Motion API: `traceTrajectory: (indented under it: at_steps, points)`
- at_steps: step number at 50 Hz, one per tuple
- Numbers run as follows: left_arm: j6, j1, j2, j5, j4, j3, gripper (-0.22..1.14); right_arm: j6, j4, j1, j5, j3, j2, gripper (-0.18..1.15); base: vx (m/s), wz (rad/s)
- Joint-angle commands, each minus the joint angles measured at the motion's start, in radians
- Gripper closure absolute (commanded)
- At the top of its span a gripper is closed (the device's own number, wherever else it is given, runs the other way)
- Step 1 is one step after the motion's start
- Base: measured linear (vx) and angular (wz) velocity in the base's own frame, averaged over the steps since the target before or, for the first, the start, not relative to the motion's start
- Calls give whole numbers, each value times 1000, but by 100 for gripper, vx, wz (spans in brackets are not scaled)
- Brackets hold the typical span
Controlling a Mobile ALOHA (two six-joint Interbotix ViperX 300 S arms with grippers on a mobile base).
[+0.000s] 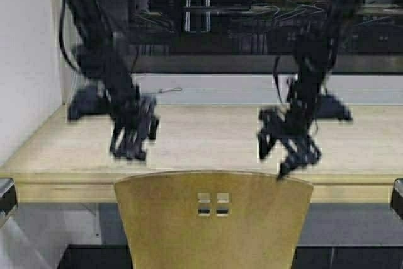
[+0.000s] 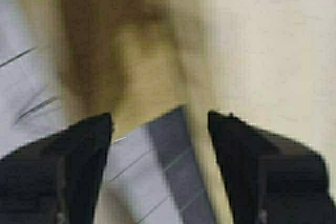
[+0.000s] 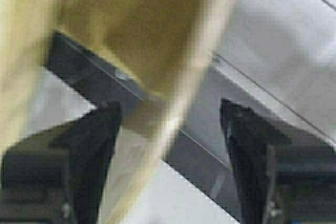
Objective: Push the chairs under the table
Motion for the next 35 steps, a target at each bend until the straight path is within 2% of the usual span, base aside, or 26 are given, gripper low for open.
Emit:
traceTrajectory:
  at_steps: [1, 13, 21, 27, 35]
  points:
    - [23, 11, -163, -46, 80, 37, 2, -20, -11, -6, -35, 51, -156, 8, -2, 0]
    - [61, 51, -445, -83, 304, 242, 2, -117, -89, -6, -149, 221, -400, 8, -1, -1]
    - [115, 91, -661, -89, 408, 403, 2, -190, -166, -20, -196, 318, -578, 8, -4, -2]
    - [209, 109, -815, -89, 477, 531, 2, -264, -249, -40, -196, 396, -699, 8, -8, 0]
    - [414, 132, -973, -66, 563, 669, 2, -390, -393, -60, -195, 463, -850, 8, -11, 3]
